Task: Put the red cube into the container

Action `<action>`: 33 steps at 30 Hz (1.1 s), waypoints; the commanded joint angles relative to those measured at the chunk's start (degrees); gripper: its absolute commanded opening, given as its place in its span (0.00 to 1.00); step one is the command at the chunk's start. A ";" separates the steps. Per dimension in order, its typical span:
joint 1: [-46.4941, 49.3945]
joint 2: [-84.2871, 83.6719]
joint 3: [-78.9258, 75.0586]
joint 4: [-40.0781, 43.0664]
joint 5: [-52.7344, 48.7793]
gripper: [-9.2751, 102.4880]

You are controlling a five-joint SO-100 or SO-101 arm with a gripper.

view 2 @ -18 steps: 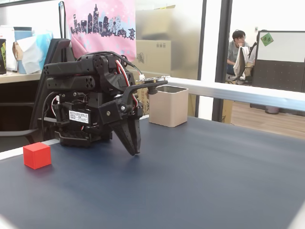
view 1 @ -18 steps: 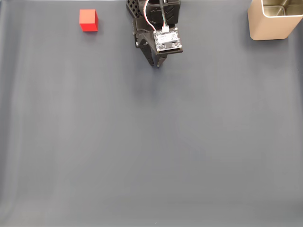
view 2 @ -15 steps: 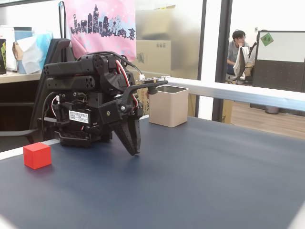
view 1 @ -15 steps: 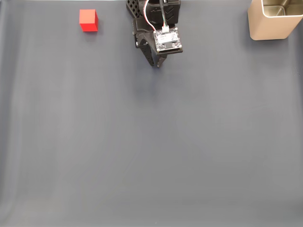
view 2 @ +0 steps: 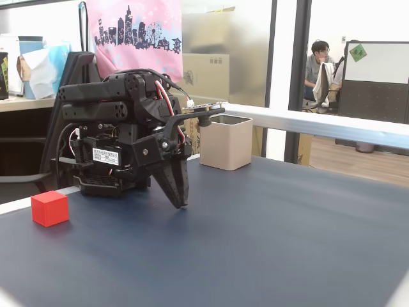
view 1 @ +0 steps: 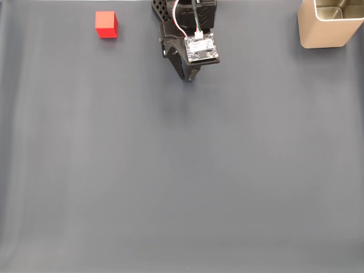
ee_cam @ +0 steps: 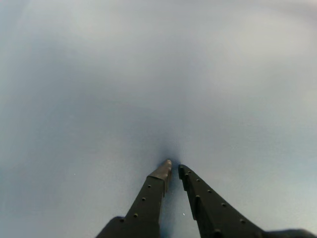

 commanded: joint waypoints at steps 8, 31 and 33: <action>-0.70 4.48 0.88 0.44 0.70 0.08; 1.58 -12.83 -9.32 -21.18 3.25 0.09; 2.55 -17.58 -14.50 -21.27 3.34 0.09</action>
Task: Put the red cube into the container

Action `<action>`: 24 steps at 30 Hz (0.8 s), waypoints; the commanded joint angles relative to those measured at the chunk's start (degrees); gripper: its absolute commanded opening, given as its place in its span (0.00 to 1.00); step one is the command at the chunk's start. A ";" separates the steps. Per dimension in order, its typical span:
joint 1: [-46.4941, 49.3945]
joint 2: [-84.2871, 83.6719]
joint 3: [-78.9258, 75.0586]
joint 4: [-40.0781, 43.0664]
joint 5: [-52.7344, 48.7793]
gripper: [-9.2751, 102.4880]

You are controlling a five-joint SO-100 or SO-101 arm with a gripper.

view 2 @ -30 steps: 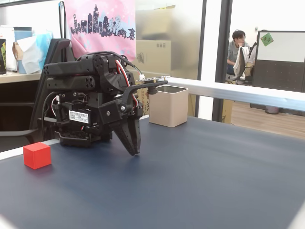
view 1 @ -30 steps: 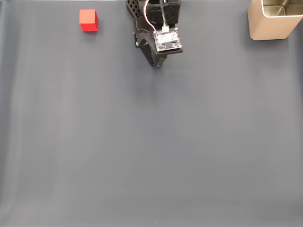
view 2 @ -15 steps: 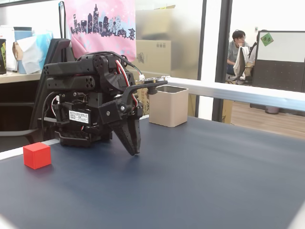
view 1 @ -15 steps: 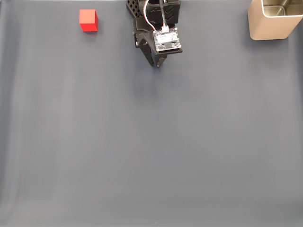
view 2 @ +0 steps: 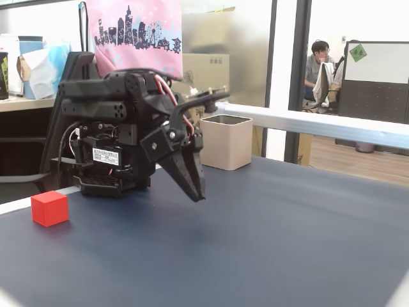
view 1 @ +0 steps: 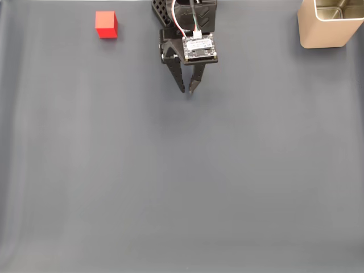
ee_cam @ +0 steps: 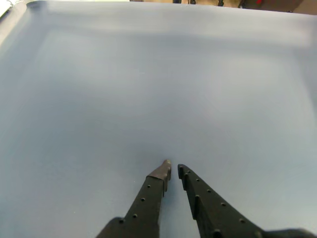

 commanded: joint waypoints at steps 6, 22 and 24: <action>6.42 -20.13 -26.37 4.48 -0.97 0.09; 36.91 -46.41 -58.18 29.97 9.05 0.10; 42.71 -47.46 -59.06 30.06 9.14 0.11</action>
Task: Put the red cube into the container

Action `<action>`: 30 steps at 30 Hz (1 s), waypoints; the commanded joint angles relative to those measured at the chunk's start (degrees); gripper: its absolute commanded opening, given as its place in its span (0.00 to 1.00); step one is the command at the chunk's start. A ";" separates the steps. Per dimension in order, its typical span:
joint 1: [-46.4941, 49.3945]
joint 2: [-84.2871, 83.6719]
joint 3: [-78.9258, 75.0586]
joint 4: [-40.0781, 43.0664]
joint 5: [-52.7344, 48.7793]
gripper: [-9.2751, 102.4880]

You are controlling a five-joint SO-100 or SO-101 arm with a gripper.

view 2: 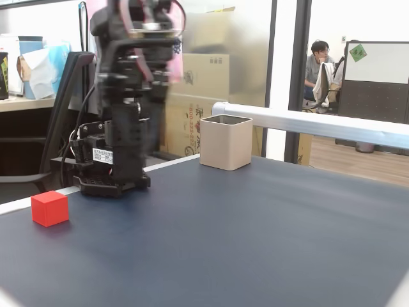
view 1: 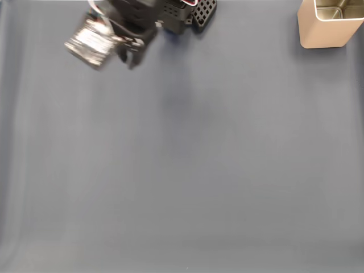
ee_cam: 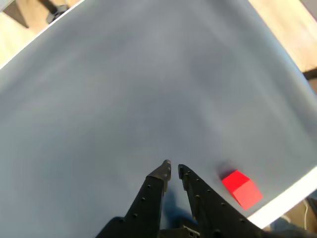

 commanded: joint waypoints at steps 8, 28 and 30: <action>25.22 -1.49 -2.55 3.52 -2.99 0.13; 49.39 6.15 12.48 -7.56 -18.37 0.42; 49.83 6.94 14.06 -8.61 -18.90 0.42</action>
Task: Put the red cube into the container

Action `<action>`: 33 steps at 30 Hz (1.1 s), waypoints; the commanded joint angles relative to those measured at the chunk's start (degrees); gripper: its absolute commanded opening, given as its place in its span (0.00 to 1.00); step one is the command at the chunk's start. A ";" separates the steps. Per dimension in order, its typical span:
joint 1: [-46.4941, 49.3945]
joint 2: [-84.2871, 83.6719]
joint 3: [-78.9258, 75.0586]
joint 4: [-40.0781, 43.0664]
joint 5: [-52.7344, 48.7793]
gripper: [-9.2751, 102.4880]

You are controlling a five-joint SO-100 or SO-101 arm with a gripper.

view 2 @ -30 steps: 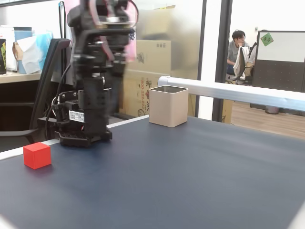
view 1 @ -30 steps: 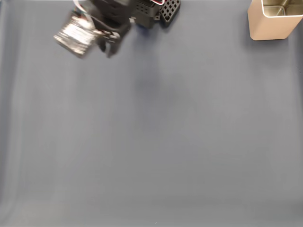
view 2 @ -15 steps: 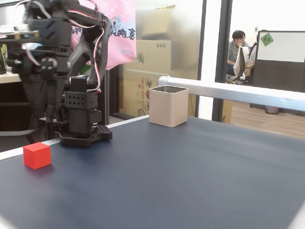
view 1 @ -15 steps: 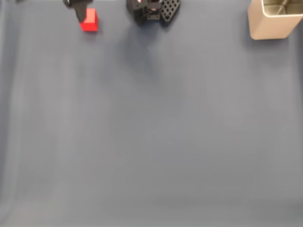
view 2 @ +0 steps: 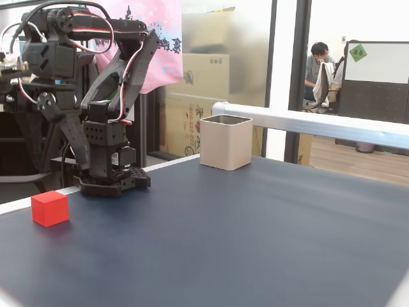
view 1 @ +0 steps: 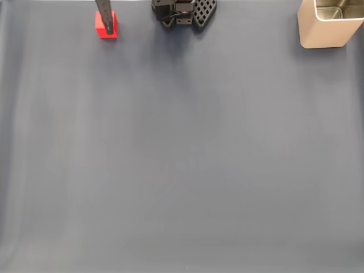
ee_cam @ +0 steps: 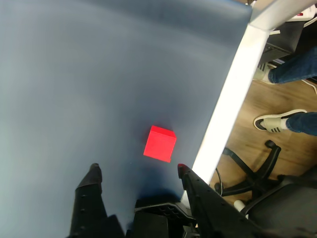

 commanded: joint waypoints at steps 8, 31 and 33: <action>2.55 4.92 10.20 -11.95 -4.48 0.43; 2.20 5.36 23.03 -26.28 -0.88 0.43; 2.37 5.36 23.47 -26.54 -0.62 0.43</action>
